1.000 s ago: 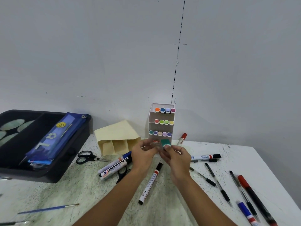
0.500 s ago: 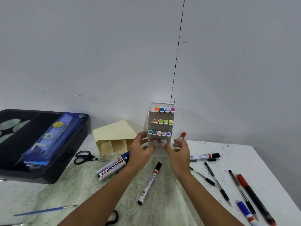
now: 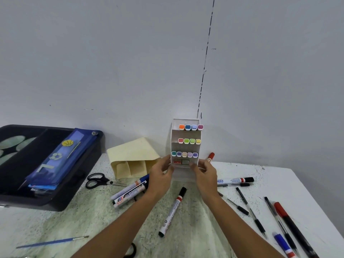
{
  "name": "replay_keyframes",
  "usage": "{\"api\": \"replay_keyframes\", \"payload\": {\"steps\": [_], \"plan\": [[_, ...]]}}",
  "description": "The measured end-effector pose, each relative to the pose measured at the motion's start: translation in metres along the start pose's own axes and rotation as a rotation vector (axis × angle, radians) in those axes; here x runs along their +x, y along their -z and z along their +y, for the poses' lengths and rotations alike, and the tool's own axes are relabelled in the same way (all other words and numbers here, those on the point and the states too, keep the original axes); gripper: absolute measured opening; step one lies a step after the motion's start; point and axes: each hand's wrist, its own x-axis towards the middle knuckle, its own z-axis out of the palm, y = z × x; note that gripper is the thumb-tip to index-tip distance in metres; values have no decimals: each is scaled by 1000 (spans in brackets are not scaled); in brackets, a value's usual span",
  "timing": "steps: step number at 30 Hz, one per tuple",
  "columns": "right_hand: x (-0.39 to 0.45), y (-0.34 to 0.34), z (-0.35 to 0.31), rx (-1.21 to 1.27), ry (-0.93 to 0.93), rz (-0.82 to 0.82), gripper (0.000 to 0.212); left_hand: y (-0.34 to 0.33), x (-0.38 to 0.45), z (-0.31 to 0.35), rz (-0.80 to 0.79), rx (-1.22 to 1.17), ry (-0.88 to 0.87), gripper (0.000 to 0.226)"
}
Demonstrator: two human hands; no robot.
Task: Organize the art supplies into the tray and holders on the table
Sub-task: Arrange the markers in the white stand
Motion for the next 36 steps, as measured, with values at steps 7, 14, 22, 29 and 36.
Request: {"api": "replay_keyframes", "payload": {"steps": [7, 14, 22, 29, 36], "plan": [[-2, 1, 0, 1, 18, -12, 20, 1, -1, 3, -11, 82, 6, 54], [-6, 18, -1, -53, -6, 33, 20, -12, -7, 2, -68, 22, 7, 38], [-9, 43, -6, -37, -31, 57, 13, -32, -10, 4, -99, -12, 57, 38], [-37, 46, -8, -109, 140, 161, 29, -20, -15, 9, -160, 134, -10, 39], [-77, 14, -13, -290, 626, -190, 16, 48, -44, 12, 91, 443, -244, 29]]}}
